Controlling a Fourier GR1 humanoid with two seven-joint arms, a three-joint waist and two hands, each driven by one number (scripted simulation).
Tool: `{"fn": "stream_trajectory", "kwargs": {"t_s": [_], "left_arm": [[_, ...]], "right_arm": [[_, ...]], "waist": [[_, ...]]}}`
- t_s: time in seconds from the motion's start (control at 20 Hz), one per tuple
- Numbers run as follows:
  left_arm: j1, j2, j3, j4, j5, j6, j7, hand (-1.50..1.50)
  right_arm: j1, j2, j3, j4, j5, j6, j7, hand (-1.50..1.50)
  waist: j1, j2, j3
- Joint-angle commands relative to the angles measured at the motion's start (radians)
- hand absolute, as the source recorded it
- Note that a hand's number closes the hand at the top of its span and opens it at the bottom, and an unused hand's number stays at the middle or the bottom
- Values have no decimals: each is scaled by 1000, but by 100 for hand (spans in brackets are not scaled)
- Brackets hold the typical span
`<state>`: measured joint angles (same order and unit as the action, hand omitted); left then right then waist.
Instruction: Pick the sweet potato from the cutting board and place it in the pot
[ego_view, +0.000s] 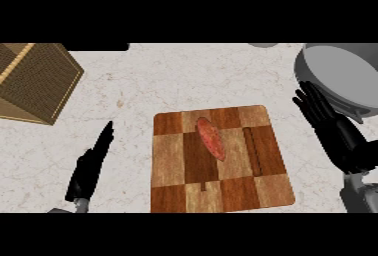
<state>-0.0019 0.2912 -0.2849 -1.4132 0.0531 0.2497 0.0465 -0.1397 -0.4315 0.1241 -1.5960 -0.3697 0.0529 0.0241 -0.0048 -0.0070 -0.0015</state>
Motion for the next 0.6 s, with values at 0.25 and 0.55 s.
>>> {"fn": "stream_trajectory", "kwargs": {"t_s": [0.25, 0.55], "left_arm": [[-104, 200, 171, 23, -68, 40, 97, 0], [-81, 184, 184, 11, -11, 38, 260, 0]], "right_arm": [[-289, 209, 265, 72, 277, -193, 179, 150], [-175, 232, 297, 90, 761, -651, 62, -150]], "waist": [[75, 13, 0], [26, 3, 2]]}}
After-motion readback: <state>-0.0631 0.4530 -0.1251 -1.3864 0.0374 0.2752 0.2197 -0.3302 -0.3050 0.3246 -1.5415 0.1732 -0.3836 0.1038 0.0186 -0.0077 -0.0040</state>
